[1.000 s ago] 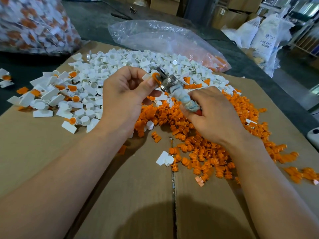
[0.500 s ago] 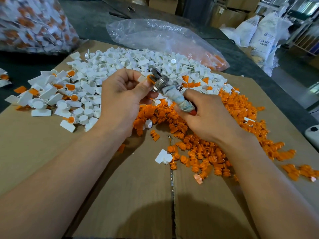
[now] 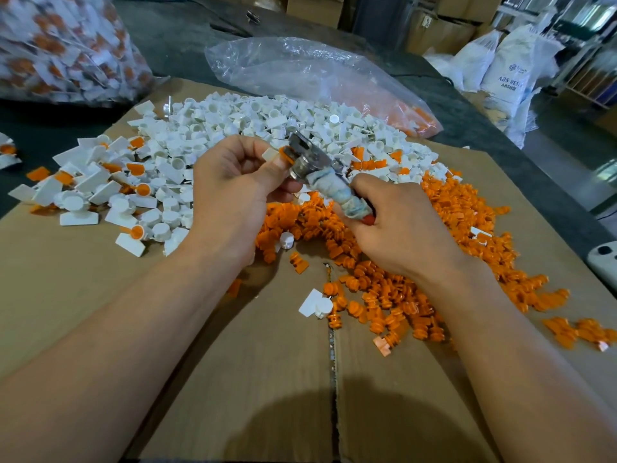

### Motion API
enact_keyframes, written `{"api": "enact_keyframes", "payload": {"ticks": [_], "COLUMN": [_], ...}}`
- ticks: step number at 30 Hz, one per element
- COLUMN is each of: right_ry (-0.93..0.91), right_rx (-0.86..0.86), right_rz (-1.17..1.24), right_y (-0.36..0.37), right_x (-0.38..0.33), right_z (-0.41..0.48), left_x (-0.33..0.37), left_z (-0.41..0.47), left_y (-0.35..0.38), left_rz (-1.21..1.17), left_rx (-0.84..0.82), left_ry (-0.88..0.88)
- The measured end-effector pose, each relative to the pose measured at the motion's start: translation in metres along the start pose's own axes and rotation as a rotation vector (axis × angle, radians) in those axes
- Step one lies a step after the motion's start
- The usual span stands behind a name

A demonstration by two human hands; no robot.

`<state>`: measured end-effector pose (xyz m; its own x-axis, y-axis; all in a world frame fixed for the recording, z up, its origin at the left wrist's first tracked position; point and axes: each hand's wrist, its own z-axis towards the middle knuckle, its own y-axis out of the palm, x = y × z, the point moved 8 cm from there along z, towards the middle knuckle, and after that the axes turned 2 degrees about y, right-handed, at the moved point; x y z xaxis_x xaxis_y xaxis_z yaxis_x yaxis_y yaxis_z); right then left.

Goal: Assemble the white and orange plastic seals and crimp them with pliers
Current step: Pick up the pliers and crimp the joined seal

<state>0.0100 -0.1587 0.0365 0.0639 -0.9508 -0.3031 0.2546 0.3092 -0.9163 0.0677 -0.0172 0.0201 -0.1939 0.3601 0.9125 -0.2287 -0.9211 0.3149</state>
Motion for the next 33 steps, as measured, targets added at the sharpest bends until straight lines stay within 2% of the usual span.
{"api": "enact_keyframes", "payload": {"ticks": [4, 9, 12, 15, 19, 33], "right_ry": [0.023, 0.180, 0.279, 0.337, 0.342, 0.341], "right_rx": [0.004, 0.043, 0.044, 0.003, -0.057, -0.144], "right_rz": [0.010, -0.070, -0.156, -0.237, -0.284, -0.266], "right_y": [-0.001, -0.010, -0.013, -0.008, 0.002, 0.013], "right_x": [0.003, 0.035, 0.058, 0.071, 0.076, 0.077], "right_z": [-0.001, 0.002, 0.003, 0.005, 0.006, 0.007], "left_x": [0.001, -0.001, -0.006, -0.006, -0.004, -0.006], "left_z": [0.000, 0.001, 0.000, -0.004, -0.010, -0.012], "left_y": [-0.002, -0.005, 0.001, 0.011, 0.019, 0.019], "left_rz": [-0.018, 0.030, 0.013, 0.091, 0.220, 0.302], "left_rx": [0.026, 0.061, 0.003, -0.114, -0.209, -0.227], "left_ry": [-0.019, -0.046, -0.113, -0.099, -0.053, -0.048]}}
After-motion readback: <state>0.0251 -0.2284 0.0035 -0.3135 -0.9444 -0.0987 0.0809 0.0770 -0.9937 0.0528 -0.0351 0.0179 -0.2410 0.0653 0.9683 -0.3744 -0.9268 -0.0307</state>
